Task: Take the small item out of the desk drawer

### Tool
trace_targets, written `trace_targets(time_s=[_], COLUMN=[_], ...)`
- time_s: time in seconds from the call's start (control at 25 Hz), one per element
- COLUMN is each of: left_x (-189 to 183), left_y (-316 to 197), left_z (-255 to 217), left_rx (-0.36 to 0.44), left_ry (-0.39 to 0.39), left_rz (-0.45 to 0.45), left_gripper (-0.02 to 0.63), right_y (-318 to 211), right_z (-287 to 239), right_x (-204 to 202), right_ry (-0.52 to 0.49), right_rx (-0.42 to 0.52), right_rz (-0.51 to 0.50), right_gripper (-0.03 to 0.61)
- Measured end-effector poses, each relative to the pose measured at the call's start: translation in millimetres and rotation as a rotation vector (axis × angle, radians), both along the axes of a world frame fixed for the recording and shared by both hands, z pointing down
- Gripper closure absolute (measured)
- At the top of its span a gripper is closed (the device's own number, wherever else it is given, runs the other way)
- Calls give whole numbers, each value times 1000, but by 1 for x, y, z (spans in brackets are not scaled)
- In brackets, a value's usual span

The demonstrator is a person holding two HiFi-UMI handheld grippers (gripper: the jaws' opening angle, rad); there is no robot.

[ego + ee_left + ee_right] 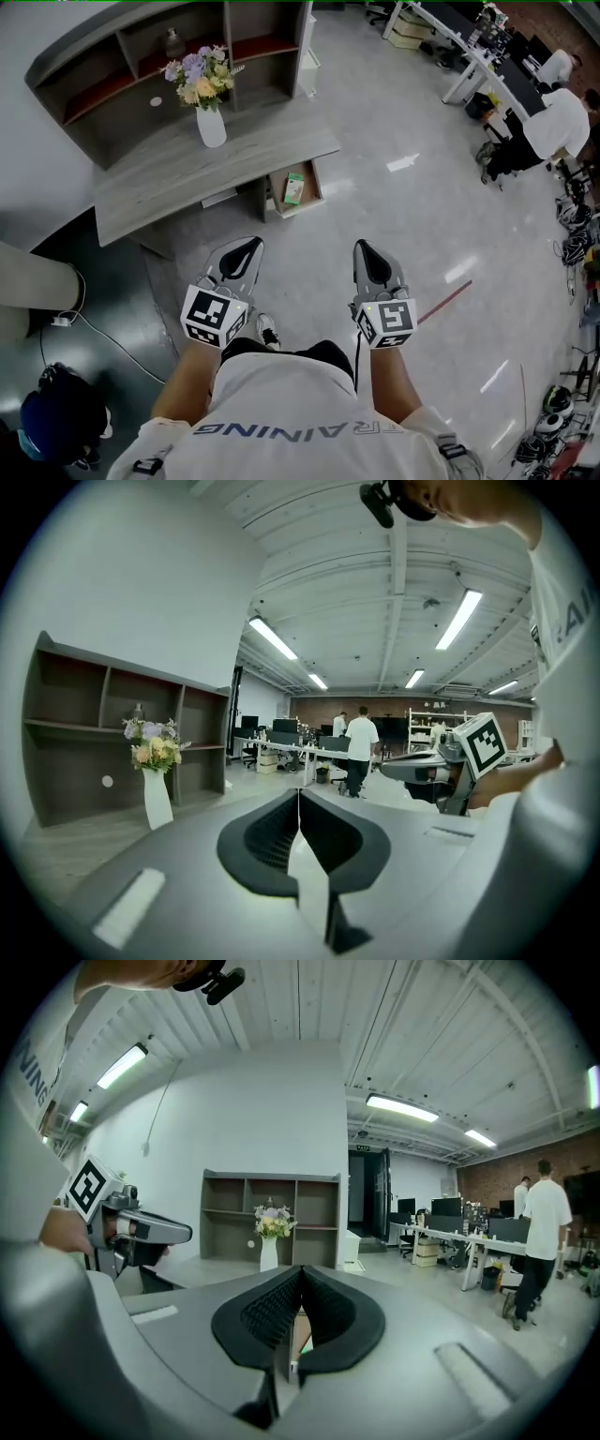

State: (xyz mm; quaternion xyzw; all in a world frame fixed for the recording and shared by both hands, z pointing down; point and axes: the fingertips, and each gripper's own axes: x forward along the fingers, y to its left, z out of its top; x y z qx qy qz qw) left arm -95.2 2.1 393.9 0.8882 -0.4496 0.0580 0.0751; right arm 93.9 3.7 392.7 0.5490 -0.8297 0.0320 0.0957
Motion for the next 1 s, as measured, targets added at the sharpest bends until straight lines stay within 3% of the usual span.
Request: trace_targets(time_s=[0.32,0.64,1.0], left_x=[-26,-35,8], left_y=[-34,-69,-154], left_z=[9,27,43], left_rx=[-29,-68,-130], left_ry=[42,17,-2], left_rz=[-18,-88,-148], left_gripper=[621,621,621], right_y=[-36,-91,-187], right_z=[2,25,53], right_x=[-20,-40,13], right_ry=[50,35,2], right_rx=[-46,-90,-154], right_rz=[-1,-98,-129], right_gripper=[565,565,564])
